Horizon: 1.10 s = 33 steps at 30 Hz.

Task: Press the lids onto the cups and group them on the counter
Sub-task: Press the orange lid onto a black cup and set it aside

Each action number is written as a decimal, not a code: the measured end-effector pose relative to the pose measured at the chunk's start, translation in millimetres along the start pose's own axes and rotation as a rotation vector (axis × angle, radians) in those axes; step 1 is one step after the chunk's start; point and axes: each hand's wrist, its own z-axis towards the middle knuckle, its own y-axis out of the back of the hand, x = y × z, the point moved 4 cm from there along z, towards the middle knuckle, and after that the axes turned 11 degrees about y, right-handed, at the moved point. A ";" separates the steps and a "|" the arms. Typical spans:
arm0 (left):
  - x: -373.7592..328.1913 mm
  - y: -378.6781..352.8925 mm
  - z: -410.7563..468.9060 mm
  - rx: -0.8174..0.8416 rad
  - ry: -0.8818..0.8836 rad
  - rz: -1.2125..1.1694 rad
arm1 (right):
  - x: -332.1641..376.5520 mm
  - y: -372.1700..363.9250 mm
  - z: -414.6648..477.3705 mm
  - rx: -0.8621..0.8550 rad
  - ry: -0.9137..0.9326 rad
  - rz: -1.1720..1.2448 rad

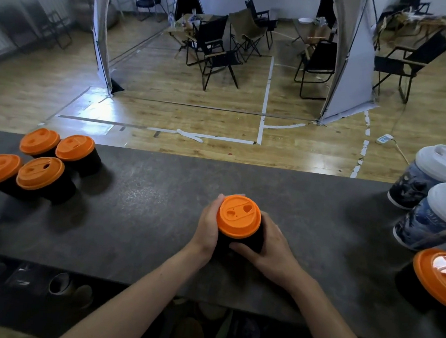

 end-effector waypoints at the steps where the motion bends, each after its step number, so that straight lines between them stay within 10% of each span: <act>1: -1.5 -0.9 1.5 0.020 0.009 -0.015 | -0.3 0.3 0.2 -0.004 0.001 0.010; 15: 1.9 3.8 10.0 -0.040 0.075 -0.256 | -2.3 -0.2 -1.1 0.000 -0.080 0.089; 27: -90.2 -11.0 -47.4 0.371 -0.114 -0.133 | 99.3 48.0 15.8 -0.100 -0.392 0.744; 33: -117.5 -17.0 -69.4 0.303 -0.186 -0.040 | 137.1 53.4 8.3 -0.024 -0.451 1.056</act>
